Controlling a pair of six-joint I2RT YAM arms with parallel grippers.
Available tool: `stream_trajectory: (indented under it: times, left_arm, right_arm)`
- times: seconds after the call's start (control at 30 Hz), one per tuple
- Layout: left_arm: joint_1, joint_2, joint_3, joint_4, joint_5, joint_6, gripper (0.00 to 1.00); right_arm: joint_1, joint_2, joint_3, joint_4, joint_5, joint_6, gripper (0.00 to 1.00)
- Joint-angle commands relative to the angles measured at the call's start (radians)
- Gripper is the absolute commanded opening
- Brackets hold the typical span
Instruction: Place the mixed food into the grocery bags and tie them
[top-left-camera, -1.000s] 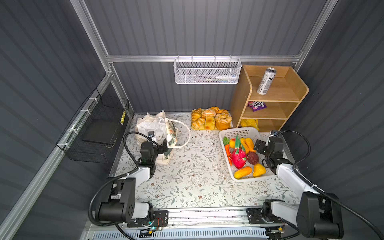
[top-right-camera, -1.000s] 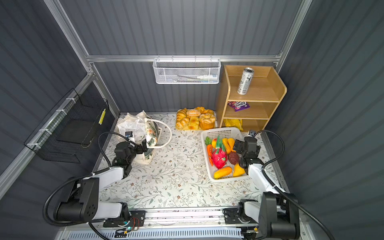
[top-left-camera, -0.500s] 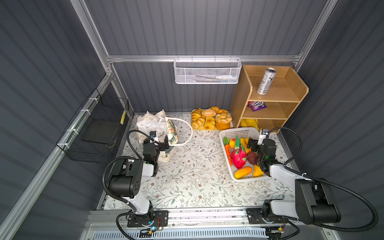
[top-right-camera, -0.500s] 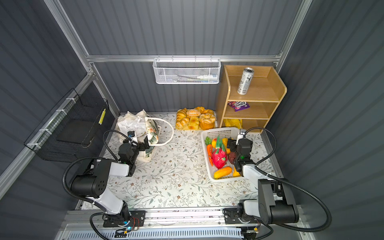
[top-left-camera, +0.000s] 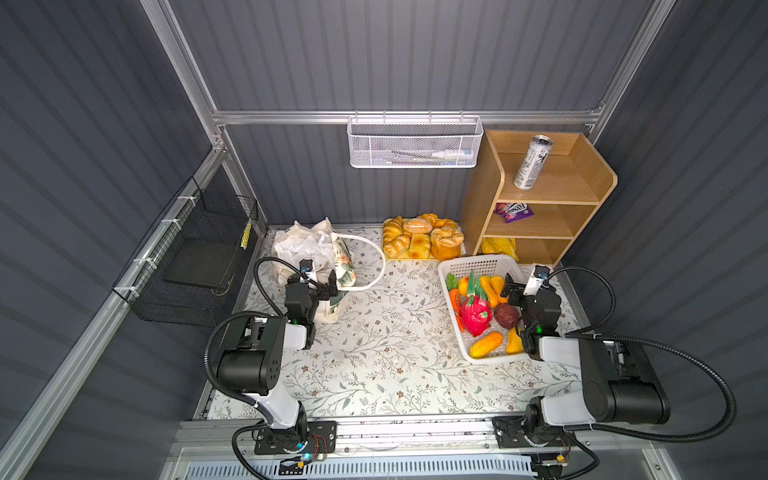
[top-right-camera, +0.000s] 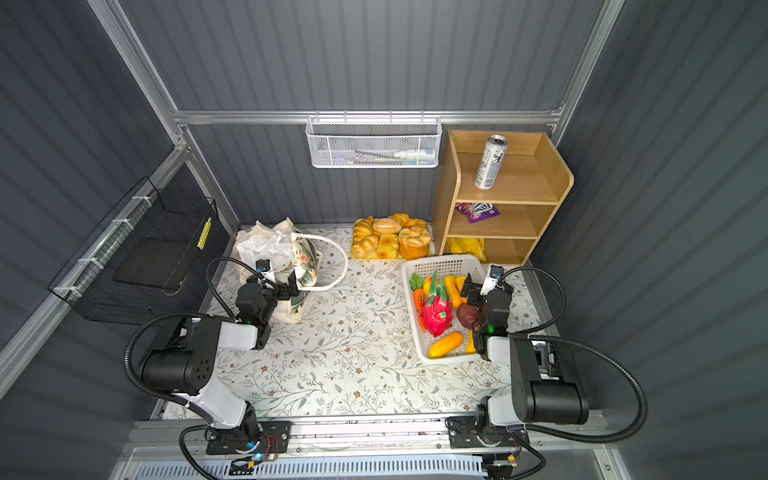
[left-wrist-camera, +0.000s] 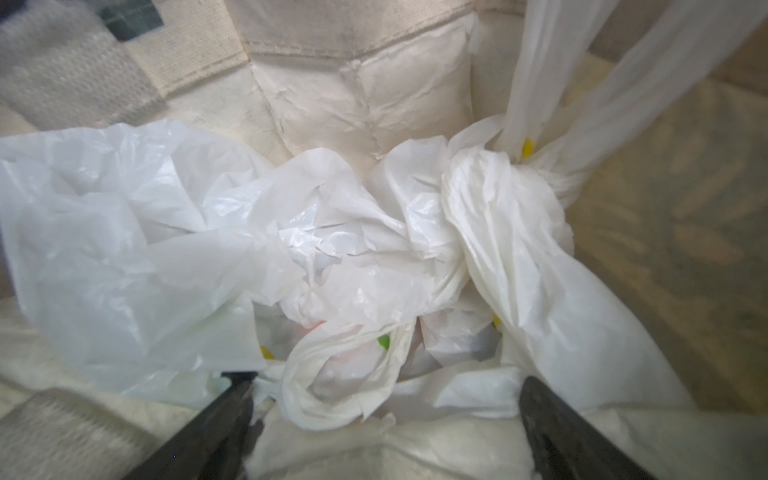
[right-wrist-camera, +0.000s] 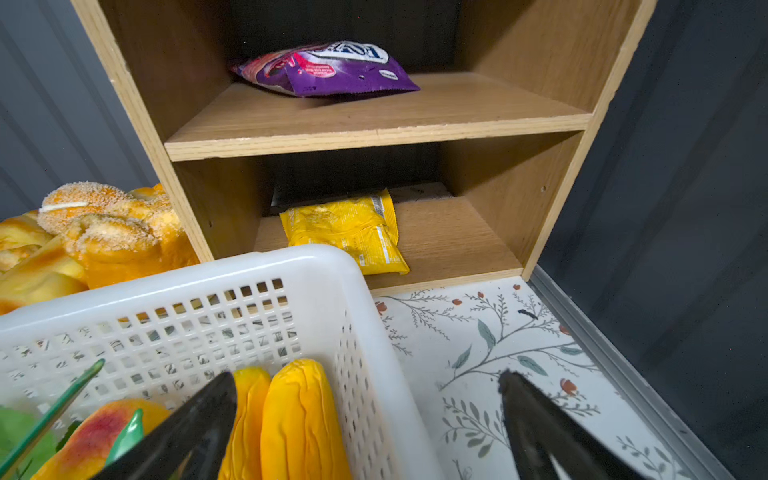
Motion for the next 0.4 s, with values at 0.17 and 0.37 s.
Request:
stream_trajectory:
  times: [0.17,0.37]
  left_arm:
    - [0.017,0.054,-0.015,-0.183,-0.017,0.023,1.0]
    - [0.024,0.052,-0.016,-0.181,-0.021,0.015,1.0]
  right_arm:
    - [-0.008,0.03,0.006,-0.069,-0.077,0.023,0.99]
    - [-0.015,0.016,-0.011,-0.049,-0.095,0.022,0.99]
